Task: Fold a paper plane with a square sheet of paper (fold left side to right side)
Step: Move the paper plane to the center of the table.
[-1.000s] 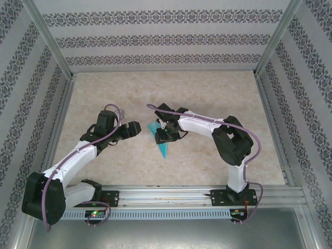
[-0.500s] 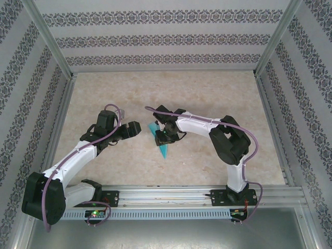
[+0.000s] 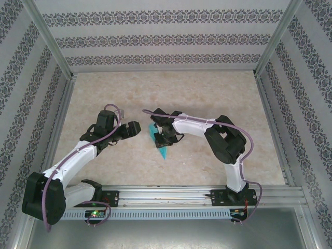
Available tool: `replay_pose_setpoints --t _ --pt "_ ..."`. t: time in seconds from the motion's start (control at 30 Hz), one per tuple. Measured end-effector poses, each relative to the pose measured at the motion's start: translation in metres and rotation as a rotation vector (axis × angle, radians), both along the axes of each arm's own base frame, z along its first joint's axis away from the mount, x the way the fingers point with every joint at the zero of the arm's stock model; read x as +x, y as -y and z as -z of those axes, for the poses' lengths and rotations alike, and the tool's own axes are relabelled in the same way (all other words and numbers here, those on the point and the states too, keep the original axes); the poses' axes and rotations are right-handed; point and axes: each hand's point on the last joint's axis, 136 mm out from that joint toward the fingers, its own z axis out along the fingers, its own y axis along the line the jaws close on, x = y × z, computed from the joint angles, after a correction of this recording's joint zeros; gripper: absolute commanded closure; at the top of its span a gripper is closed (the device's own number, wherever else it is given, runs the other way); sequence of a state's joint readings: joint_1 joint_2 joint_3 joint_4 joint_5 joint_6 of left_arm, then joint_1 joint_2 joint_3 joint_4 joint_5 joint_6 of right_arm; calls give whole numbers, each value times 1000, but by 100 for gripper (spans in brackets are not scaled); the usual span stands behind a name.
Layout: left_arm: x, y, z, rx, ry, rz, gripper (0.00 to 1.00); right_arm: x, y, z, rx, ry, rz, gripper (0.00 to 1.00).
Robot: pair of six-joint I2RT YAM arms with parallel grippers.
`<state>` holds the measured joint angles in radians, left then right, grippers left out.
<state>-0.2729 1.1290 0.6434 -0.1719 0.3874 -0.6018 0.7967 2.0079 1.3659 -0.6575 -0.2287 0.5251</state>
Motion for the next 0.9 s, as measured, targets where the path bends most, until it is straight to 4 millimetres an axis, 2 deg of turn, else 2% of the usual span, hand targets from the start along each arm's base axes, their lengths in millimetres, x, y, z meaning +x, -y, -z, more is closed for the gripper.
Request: replay_pose_setpoints --t 0.3,0.7,0.8,0.9 --pt "0 0 0 0 0 0 16 -3 0 1 -15 -1 18 81" --pt "0 0 0 0 -1 0 16 -3 1 1 -58 21 68 98" --pt "-1 -1 1 7 -2 3 15 0 8 -4 -87 45 83 99" --pt "-3 -4 1 18 -3 2 14 6 17 -20 -93 76 100 99"
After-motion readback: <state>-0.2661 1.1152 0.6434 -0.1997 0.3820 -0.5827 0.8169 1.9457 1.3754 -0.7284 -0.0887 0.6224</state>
